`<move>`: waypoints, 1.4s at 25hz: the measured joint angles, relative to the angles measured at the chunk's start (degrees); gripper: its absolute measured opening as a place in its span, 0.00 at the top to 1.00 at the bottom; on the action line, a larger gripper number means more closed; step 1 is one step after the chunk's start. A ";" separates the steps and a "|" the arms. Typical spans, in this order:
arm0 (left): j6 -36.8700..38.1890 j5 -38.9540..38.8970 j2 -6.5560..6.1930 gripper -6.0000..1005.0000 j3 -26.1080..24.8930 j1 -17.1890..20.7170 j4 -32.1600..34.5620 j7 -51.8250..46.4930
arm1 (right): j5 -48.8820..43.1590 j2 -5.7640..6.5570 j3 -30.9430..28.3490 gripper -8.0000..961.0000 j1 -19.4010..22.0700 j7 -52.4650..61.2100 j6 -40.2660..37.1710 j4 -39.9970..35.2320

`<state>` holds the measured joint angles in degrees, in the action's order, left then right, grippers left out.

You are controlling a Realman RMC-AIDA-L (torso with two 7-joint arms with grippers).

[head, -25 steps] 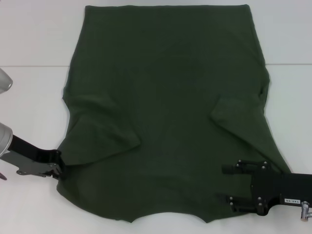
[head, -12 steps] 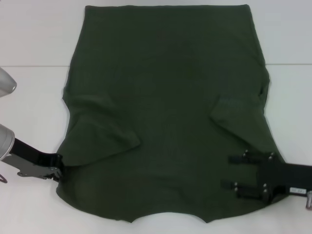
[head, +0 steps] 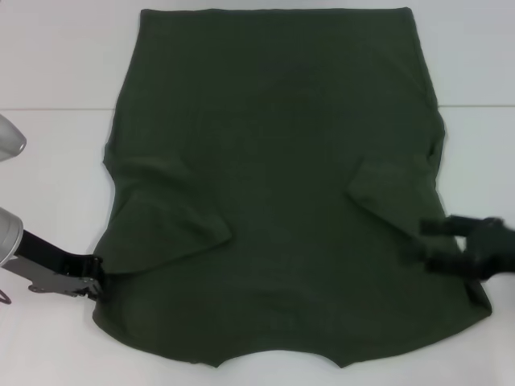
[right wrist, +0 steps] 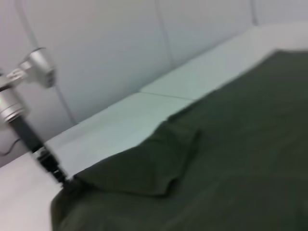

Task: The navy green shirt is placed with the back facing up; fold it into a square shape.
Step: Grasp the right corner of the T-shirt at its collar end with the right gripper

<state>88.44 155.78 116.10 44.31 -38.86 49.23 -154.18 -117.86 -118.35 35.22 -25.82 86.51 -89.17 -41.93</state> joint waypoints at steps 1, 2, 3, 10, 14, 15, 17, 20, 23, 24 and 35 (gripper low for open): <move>0.12 -0.14 -0.01 0.93 -0.01 0.01 0.01 0.21 | -0.49 0.37 0.11 0.22 -0.14 3.54 0.01 -1.85; 0.23 -0.29 -0.03 0.93 -0.14 0.01 0.03 0.62 | -1.77 0.92 0.22 0.22 -0.46 9.59 -0.12 -4.42; 0.27 -0.36 -0.04 0.93 -0.28 0.00 0.05 1.00 | -2.88 1.42 0.31 0.22 -0.78 14.04 -0.28 -6.29; 0.39 -2.07 -0.39 0.93 -0.65 -0.19 0.13 3.35 | -18.36 8.20 2.20 0.23 -8.05 48.84 -5.87 -13.26; 0.42 -2.65 -0.65 0.93 -0.69 -0.37 0.16 4.26 | -28.05 9.08 1.56 0.23 -12.16 55.34 -10.50 -15.71; 0.42 -2.66 -0.66 0.93 -0.70 -0.42 0.17 4.45 | -30.94 8.87 1.63 0.23 -12.99 55.91 -10.86 -16.01; 0.42 -2.68 -0.67 0.93 -0.71 -0.48 0.17 4.78 | -35.53 8.36 1.82 0.23 -14.28 56.50 -11.24 -15.73; 0.41 -2.69 -0.74 0.93 -0.78 -0.42 0.17 5.16 | -37.69 7.93 2.18 0.23 -14.79 56.46 -10.77 -13.62; 0.40 -2.69 -0.77 0.93 -1.36 -0.28 0.17 5.67 | -37.85 7.75 2.99 0.24 -14.64 56.21 -9.82 -11.01; 0.40 -2.69 -0.78 0.93 -1.52 -0.26 0.17 5.76 | -37.89 7.70 3.32 0.24 -14.53 56.19 -9.48 -10.28; 0.16 -2.71 -0.88 0.93 -2.12 -0.32 0.17 6.43 | -38.06 6.34 5.55 0.24 -14.28 55.75 -4.59 -4.60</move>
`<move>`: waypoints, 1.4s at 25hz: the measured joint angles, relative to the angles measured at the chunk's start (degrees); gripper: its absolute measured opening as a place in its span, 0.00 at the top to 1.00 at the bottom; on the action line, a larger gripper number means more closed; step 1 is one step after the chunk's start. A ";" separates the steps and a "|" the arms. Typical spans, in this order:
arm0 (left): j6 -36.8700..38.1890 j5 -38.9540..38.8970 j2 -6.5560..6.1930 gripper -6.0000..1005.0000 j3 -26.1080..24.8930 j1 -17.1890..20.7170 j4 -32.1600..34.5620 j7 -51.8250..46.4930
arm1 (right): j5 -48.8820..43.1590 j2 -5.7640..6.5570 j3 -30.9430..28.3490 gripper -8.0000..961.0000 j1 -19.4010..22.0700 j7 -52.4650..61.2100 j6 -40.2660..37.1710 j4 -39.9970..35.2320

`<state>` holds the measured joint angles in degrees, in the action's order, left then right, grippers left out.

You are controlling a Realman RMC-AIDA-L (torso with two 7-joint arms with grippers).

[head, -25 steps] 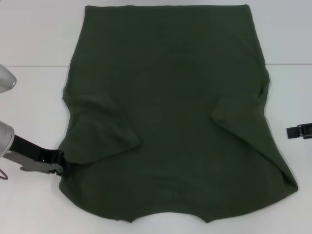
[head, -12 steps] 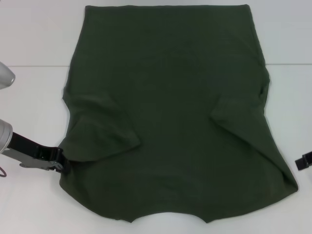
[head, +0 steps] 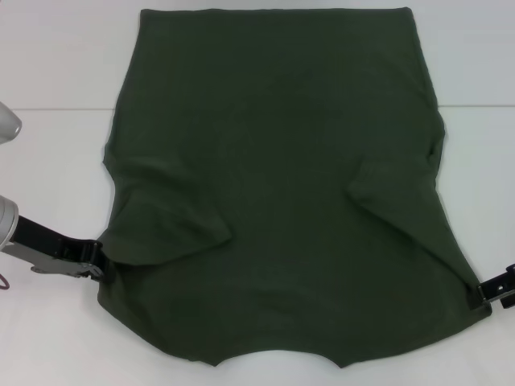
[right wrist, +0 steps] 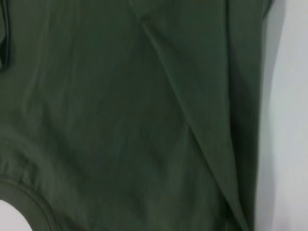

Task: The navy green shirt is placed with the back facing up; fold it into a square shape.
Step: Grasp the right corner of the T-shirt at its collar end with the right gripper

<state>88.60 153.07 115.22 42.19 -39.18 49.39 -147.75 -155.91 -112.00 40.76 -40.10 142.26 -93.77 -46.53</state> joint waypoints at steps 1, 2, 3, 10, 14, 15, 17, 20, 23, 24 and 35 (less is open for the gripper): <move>-0.03 -0.01 0.00 0.93 0.00 -0.02 0.00 0.00 | 0.00 -0.13 0.16 0.25 -0.01 -0.02 0.20 0.21; -0.05 -0.01 0.00 0.93 0.00 -0.06 0.00 0.00 | -0.01 -0.27 0.32 0.25 -0.02 -0.03 0.43 0.33; -0.08 -0.02 0.00 0.93 0.00 -0.12 0.00 0.00 | -0.02 -0.39 0.46 0.25 -0.02 -0.04 0.64 0.40; -0.05 -0.06 -0.09 0.94 0.00 -0.29 0.00 0.01 | -0.08 -0.72 0.77 0.25 0.05 -0.06 1.00 0.44; -0.08 -0.06 -0.09 0.94 0.00 -0.29 0.00 0.00 | -0.25 -0.68 0.84 0.25 0.10 -0.06 1.29 0.47; -0.09 -0.06 -0.09 0.94 0.00 -0.29 0.00 0.01 | -0.44 -0.68 0.84 0.26 0.11 -0.06 1.35 0.48; -0.10 -0.06 -0.09 0.94 0.00 -0.28 0.00 0.01 | -0.91 -0.70 0.84 0.26 0.10 -0.05 1.58 0.48; -0.10 -0.06 -0.07 0.94 0.00 -0.28 0.00 0.00 | -1.24 -0.76 0.84 0.26 0.05 -0.03 1.77 0.48; -0.10 -0.06 -0.03 0.94 0.00 -0.28 0.00 0.01 | -1.26 -0.85 0.82 0.26 -0.05 -0.05 1.80 0.48; -0.09 -0.06 -0.01 0.94 0.00 -0.30 0.00 0.01 | -1.27 -0.87 0.82 0.26 -0.08 -0.06 1.80 0.48; 0.07 -0.06 0.00 0.94 0.00 -0.37 0.00 0.01 | -1.42 -1.54 2.15 0.27 -0.42 -0.06 1.80 0.48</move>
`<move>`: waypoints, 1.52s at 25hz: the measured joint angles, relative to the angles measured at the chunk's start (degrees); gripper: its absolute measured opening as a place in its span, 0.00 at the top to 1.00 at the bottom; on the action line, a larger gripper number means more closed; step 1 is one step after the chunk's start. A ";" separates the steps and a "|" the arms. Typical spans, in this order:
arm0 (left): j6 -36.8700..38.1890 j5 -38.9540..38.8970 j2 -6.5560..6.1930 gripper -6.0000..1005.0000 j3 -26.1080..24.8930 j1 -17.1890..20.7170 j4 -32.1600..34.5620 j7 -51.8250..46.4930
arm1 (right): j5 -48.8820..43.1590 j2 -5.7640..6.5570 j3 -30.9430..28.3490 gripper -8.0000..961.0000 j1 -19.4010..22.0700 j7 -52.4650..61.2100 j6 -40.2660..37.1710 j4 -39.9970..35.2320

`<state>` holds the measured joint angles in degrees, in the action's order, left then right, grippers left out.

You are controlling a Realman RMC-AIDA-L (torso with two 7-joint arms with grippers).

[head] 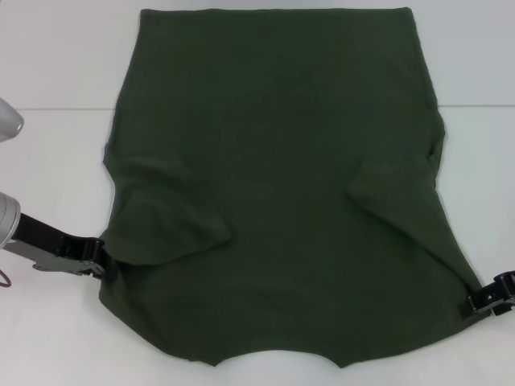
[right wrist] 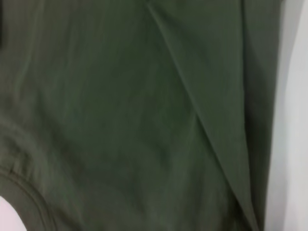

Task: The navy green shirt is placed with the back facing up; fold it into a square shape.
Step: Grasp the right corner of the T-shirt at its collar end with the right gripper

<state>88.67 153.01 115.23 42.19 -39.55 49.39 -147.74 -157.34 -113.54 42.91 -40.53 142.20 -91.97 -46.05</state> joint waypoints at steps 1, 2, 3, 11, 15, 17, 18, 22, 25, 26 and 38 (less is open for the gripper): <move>0.02 0.00 0.00 0.94 0.00 0.00 0.00 0.00 | 0.00 -0.07 0.14 0.27 -0.04 0.00 -0.01 0.00; 0.05 0.00 0.02 0.94 0.00 0.00 0.00 0.00 | 0.00 -0.14 0.30 0.27 -0.07 0.00 -0.01 0.00; 0.09 0.00 0.05 0.94 0.00 0.00 0.00 0.00 | 0.00 -0.21 0.42 0.27 -0.08 0.00 -0.01 0.00; 0.22 -0.18 0.09 0.93 0.00 0.00 0.00 0.00 | 0.26 -0.73 0.68 0.28 -0.26 -0.17 -0.04 0.00; 0.27 -0.43 0.09 0.93 0.00 0.00 0.00 0.00 | 0.38 -1.22 0.69 0.28 -0.58 -0.70 -0.06 0.00; 0.29 -0.45 0.09 0.93 0.00 -0.01 0.00 0.00 | 0.41 -1.52 0.68 0.28 -0.82 -0.92 -0.06 0.00; 0.33 -0.47 0.09 0.93 0.00 -0.03 0.00 0.00 | 0.42 -1.67 0.68 0.28 -0.95 -1.07 -0.06 0.00; 0.42 -0.52 0.12 0.93 0.00 -0.07 0.01 0.06 | 0.45 -2.26 0.68 0.28 -1.56 -1.49 -0.09 0.00; 0.59 -0.53 0.25 0.93 0.00 -0.07 0.52 0.07 | 0.46 -2.63 0.68 0.29 -2.01 -1.62 -0.09 0.00; 0.64 -0.53 0.29 0.93 0.00 -0.06 0.65 0.08 | 0.46 -2.74 0.68 0.29 -2.14 -1.67 -0.09 0.00; 0.72 -0.61 0.35 0.94 0.00 -0.06 0.80 0.18 | 0.62 -4.72 0.58 0.30 -1.90 -3.51 0.20 -3.26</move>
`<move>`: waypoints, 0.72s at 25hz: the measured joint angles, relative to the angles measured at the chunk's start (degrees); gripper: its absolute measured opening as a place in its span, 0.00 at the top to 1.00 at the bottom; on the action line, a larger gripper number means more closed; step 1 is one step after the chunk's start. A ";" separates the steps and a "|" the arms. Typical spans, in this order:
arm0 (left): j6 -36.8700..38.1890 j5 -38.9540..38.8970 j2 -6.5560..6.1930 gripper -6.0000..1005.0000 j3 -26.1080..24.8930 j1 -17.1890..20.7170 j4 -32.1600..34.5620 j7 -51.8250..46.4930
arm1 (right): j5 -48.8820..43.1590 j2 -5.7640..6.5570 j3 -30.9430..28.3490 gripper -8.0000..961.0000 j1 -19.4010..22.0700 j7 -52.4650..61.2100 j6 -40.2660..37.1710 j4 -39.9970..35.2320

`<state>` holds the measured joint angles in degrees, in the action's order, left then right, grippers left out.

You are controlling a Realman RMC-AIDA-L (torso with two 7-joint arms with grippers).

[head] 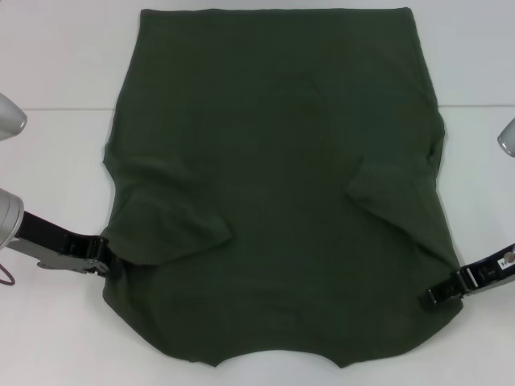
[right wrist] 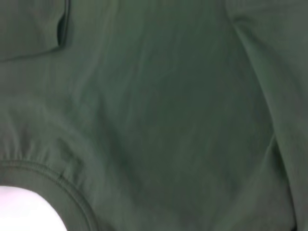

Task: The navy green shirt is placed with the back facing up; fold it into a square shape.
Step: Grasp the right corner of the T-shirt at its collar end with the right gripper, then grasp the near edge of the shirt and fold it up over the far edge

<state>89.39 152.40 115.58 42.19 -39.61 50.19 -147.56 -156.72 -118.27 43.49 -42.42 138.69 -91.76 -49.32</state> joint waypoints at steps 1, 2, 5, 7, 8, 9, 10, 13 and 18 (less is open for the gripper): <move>0.00 -0.01 0.00 0.94 0.00 0.02 -0.02 0.04 | -0.01 -0.10 -0.01 0.30 0.01 -0.04 0.09 -0.15; 0.00 -0.07 0.00 0.94 0.00 0.06 -0.04 0.06 | -0.03 -0.13 0.00 0.30 -0.06 -0.04 0.09 -0.12; -0.01 -0.78 -0.01 0.94 0.00 0.34 -0.09 0.17 | -0.16 -0.13 0.04 0.44 -0.26 -0.08 0.17 0.11; 0.00 -1.40 -0.14 0.94 0.00 0.48 -0.23 0.29 | -0.24 -0.12 0.08 0.54 -0.34 -0.09 0.21 0.11; -0.01 -1.59 -0.24 0.94 0.00 0.50 -0.30 0.31 | -0.26 -0.12 0.09 0.61 -0.34 -0.09 0.22 0.11; 0.01 -1.62 -0.30 0.94 0.00 0.50 -0.34 0.32 | -0.28 -0.12 0.09 0.68 -0.34 -0.09 0.24 0.11; 0.01 -1.64 -0.33 0.94 0.00 0.50 -0.38 0.33 | -0.29 -0.12 0.10 0.75 -0.37 -0.09 0.25 0.11; 0.05 -1.78 -0.33 0.94 0.00 0.50 -0.41 0.47 | -0.31 -0.12 0.10 0.80 -0.43 -0.09 0.26 0.11; 0.75 -3.25 -0.38 0.94 -0.58 0.56 -0.59 1.78 | -0.27 -0.08 0.10 0.89 -0.42 -0.53 0.27 0.11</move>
<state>90.14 149.15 115.20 41.60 -39.04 49.60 -145.78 -156.99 -118.35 43.59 -42.85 138.16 -91.50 -49.21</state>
